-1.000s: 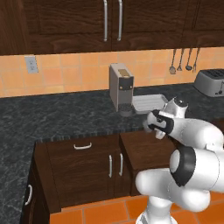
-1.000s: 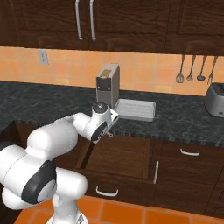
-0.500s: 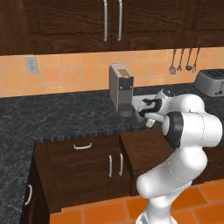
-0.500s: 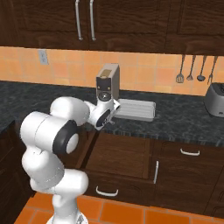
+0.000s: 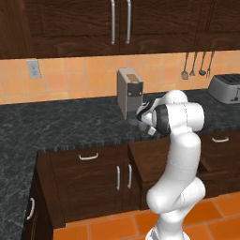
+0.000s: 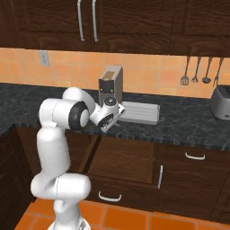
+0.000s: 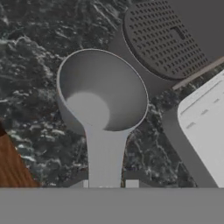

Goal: Pick the measuring cup from the drawer and place it on the counter.

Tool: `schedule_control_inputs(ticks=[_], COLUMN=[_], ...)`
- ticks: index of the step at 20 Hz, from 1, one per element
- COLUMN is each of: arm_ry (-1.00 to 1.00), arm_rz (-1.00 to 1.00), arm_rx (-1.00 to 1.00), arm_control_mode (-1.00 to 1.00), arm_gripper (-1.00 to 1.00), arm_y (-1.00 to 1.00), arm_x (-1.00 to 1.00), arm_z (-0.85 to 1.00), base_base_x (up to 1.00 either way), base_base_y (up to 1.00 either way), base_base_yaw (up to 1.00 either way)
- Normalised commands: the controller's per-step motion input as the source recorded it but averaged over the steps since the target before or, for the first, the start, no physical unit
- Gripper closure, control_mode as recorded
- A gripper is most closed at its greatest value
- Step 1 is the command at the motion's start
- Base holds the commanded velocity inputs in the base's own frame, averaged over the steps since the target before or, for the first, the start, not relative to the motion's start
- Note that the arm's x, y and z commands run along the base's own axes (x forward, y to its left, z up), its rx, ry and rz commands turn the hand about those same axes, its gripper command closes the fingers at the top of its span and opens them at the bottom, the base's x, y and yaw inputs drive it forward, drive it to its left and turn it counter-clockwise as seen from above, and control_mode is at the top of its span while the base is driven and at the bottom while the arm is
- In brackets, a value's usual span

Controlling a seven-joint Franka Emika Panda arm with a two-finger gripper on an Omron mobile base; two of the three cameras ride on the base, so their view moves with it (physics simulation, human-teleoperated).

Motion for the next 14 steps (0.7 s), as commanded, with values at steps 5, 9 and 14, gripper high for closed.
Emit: schedule_control_inputs(ticks=[5,9,14], arm_ry=[-0.04,-0.18,-0.18], arm_rz=[0.02,0.0,0.0], arm_rx=[0.01,0.04,0.02], arm_control_mode=[-1.0,-1.0,-1.0], arm_gripper=[-1.0,-1.0,-1.0], arm_y=[-0.03,-0.13,-0.21], arm_x=[0.22,-0.22,-0.64], arm_z=[-0.1,0.71,0.72], base_base_x=[0.0,0.0,0.0], base_base_y=[0.0,0.0,0.0], base_base_yaw=[0.0,0.0,0.0])
